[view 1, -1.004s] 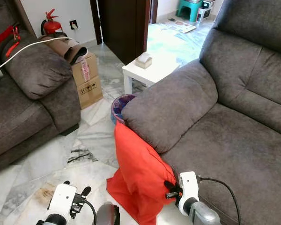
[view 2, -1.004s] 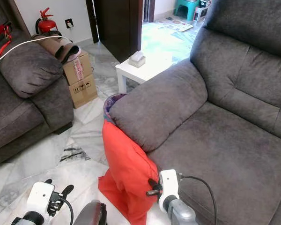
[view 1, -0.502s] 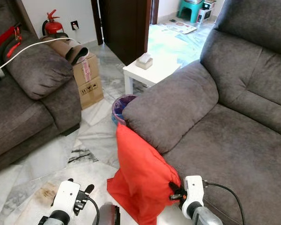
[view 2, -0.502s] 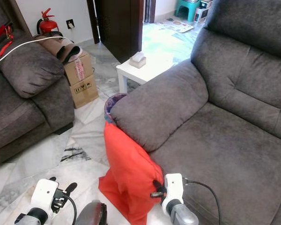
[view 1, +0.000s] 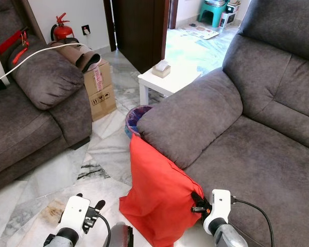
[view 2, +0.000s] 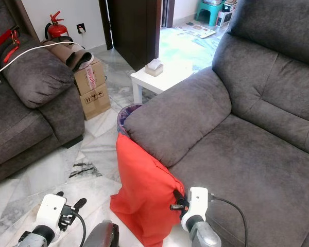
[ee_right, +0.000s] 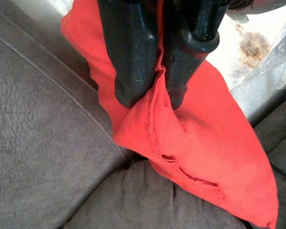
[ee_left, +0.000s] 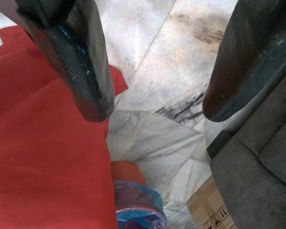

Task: Move the pillow to the sofa from floor

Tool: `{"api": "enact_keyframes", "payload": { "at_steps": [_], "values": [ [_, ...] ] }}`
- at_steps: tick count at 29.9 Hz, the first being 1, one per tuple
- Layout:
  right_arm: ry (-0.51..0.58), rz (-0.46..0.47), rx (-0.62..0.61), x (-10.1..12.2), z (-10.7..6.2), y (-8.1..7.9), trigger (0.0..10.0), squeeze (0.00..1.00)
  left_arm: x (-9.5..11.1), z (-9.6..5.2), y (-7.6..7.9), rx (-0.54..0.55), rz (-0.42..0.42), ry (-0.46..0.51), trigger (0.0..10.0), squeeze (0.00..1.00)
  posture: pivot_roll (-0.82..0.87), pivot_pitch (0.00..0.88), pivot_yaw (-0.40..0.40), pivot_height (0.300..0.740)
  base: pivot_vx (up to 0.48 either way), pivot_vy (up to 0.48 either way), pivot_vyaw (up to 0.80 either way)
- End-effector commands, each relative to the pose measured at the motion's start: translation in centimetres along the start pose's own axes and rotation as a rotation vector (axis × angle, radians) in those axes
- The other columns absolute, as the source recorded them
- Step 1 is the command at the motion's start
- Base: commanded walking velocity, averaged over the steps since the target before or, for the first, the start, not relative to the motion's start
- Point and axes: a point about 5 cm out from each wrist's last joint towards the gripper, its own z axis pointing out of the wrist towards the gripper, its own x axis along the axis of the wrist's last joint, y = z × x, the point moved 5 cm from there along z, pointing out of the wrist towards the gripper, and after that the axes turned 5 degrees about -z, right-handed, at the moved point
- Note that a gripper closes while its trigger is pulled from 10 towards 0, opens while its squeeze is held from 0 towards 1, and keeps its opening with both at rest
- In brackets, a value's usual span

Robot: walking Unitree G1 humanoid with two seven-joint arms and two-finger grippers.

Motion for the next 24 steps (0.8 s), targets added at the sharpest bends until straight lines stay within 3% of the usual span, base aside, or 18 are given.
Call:
{"api": "enact_keyframes", "payload": {
  "at_steps": [1,4,5,15,24],
  "values": [
    [0.063,-0.001,-0.013,1.1,-0.1,0.5,0.0,0.0,-0.8,-0.3,0.1,0.002,0.001,-0.02,10.0,0.0,0.22,0.106,-0.003,0.635,0.0,0.0,0.0],
    [0.044,0.012,-0.041,0.6,-0.2,0.8,0.0,0.0,-0.9,-0.4,0.2,0.003,-0.003,-0.024,10.0,0.0,0.21,0.116,-0.006,0.635,0.0,0.0,0.0],
    [0.017,0.009,-0.041,0.0,-0.3,0.8,10.0,0.0,-1.1,-0.4,0.4,0.0,-0.007,-0.028,10.0,0.0,0.21,0.116,-0.006,0.635,0.0,0.0,0.0],
    [-0.005,0.043,-0.003,-1.1,-0.5,-0.6,10.0,0.0,-1.2,-0.7,0.3,0.002,-0.012,-0.029,10.0,0.0,0.21,0.136,-0.003,0.635,0.0,0.0,0.0],
    [-0.029,0.043,0.008,-1.7,-0.6,-0.8,10.0,0.0,-1.3,-0.8,0.4,-0.002,-0.012,-0.032,10.0,0.0,0.21,0.138,-0.003,0.695,0.0,0.0,0.0]
  ]
}}
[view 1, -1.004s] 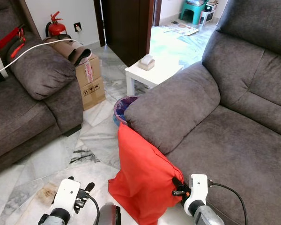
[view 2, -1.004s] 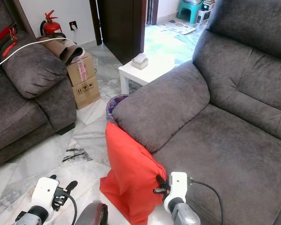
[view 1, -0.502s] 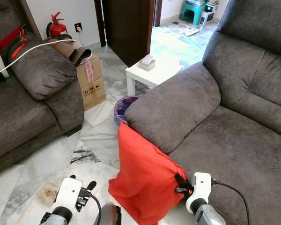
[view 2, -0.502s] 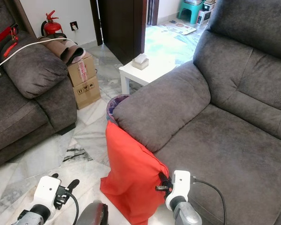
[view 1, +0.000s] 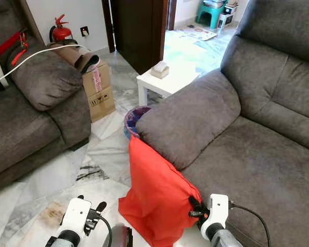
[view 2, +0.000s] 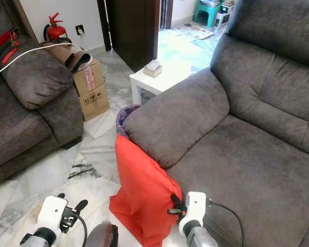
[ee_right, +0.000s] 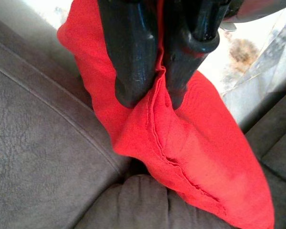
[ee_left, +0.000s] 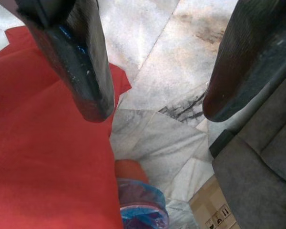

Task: Move the pillow to the sofa from floor

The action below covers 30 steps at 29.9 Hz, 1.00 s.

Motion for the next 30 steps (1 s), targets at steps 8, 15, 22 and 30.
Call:
{"api": "enact_keyframes", "payload": {
  "at_steps": [8,15,22,30],
  "values": [
    [0.007,0.006,0.01,-0.1,-0.1,-0.2,10.0,0.0,-0.8,-0.5,-0.3,0.001,0.0,-0.028,10.0,0.0,0.21,0.139,0.004,0.74,0.0,0.0,0.0],
    [0.011,0.012,0.014,0.0,0.0,-0.4,10.0,0.0,-0.6,-0.4,-0.3,-0.006,0.003,-0.024,10.0,0.0,0.21,0.136,0.008,0.74,0.0,0.0,0.0],
    [0.017,0.012,0.015,0.2,0.0,-0.3,10.0,0.0,-0.6,-0.4,-0.3,-0.007,0.004,-0.024,10.0,0.0,0.21,0.134,0.009,0.74,0.0,0.0,0.0],
    [0.065,0.007,0.01,1.3,0.0,0.4,10.0,0.0,-0.6,-0.4,-0.5,-0.007,0.005,-0.024,10.0,0.0,0.21,0.132,0.01,0.74,0.0,0.0,0.0]
  ]
}}
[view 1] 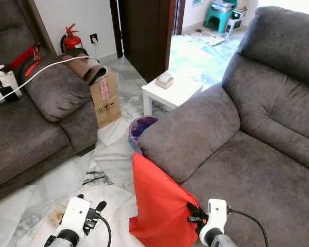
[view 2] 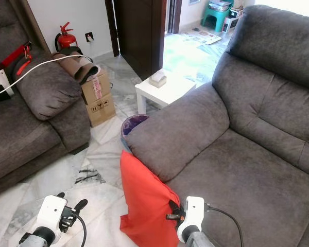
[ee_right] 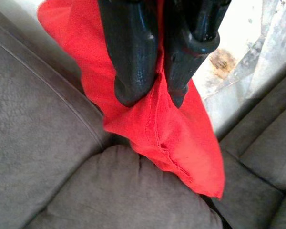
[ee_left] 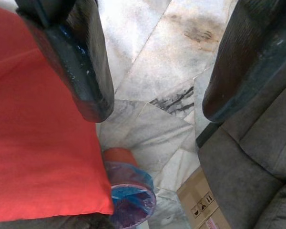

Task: Move the pillow to the sofa from floor

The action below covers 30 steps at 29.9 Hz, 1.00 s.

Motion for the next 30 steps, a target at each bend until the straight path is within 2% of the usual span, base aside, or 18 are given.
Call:
{"api": "enact_keyframes", "payload": {
  "at_steps": [1,5,15,30],
  "values": [
    [0.091,-0.015,-0.004,2.2,0.2,0.5,10.0,0.0,-0.8,-0.4,-0.3,0.002,-0.004,-0.03,10.0,0.0,0.21,0.132,0.01,0.74,0.0,0.0,0.0],
    [0.102,-0.052,-0.036,2.2,-0.2,1.3,10.0,0.0,-0.8,-0.4,-0.3,0.0,-0.005,-0.031,10.0,0.0,0.21,0.13,0.011,0.74,0.0,0.0,0.0],
    [0.138,-0.027,-0.054,2.2,-1.0,2.3,10.0,0.0,-0.6,-0.1,0.3,-0.011,-0.028,-0.016,10.0,0.0,0.19,0.12,0.005,0.74,0.0,0.0,0.0],
    [0.117,-0.015,-0.05,2.1,-0.7,2.1,10.0,0.0,-0.6,-0.2,0.5,-0.025,-0.024,-0.017,10.0,0.0,0.2,0.118,0.004,0.74,0.0,0.0,-0.79]
  ]
}}
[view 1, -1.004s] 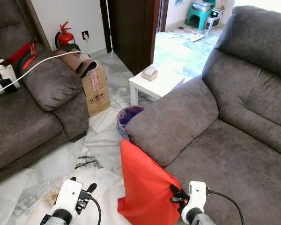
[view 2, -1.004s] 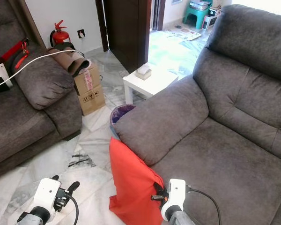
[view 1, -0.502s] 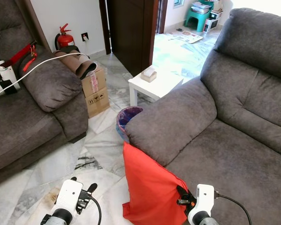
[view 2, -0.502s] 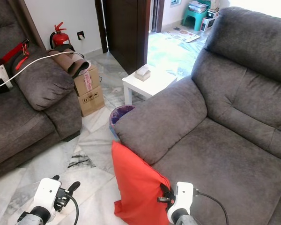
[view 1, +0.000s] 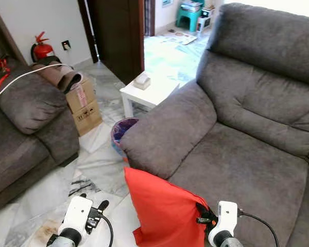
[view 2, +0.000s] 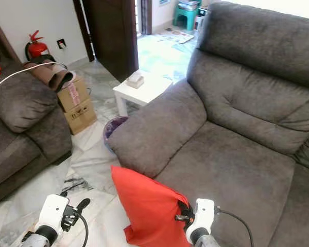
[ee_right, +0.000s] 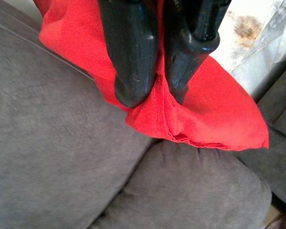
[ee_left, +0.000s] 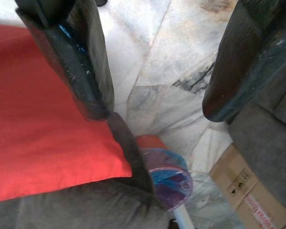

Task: Move the pillow to the sofa from floor

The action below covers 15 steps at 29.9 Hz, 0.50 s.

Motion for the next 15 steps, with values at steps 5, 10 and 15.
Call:
{"api": "enact_keyframes", "payload": {
  "at_steps": [5,10,15],
  "values": [
    [0.063,-0.001,-0.005,1.6,0.38,0.15,10.0,0.0,-0.75,-0.45,-0.14,-0.005,-0.006,-0.022,10.0,0.0,0.2,0.119,0.008,0.74,0.0,0.0,-0.79],
    [0.057,-0.005,-0.019,1.53,0.26,0.56,10.0,0.0,-0.71,-0.43,-0.08,-0.011,-0.006,-0.021,10.0,0.0,0.2,0.12,0.008,0.74,0.0,0.0,-0.79],
    [0.058,-0.006,-0.018,1.6,0.28,0.56,10.0,0.0,-0.69,-0.49,0.33,-0.046,-0.013,-0.021,10.0,0.0,0.2,0.12,0.007,0.74,0.0,0.0,-0.79]
  ]
}}
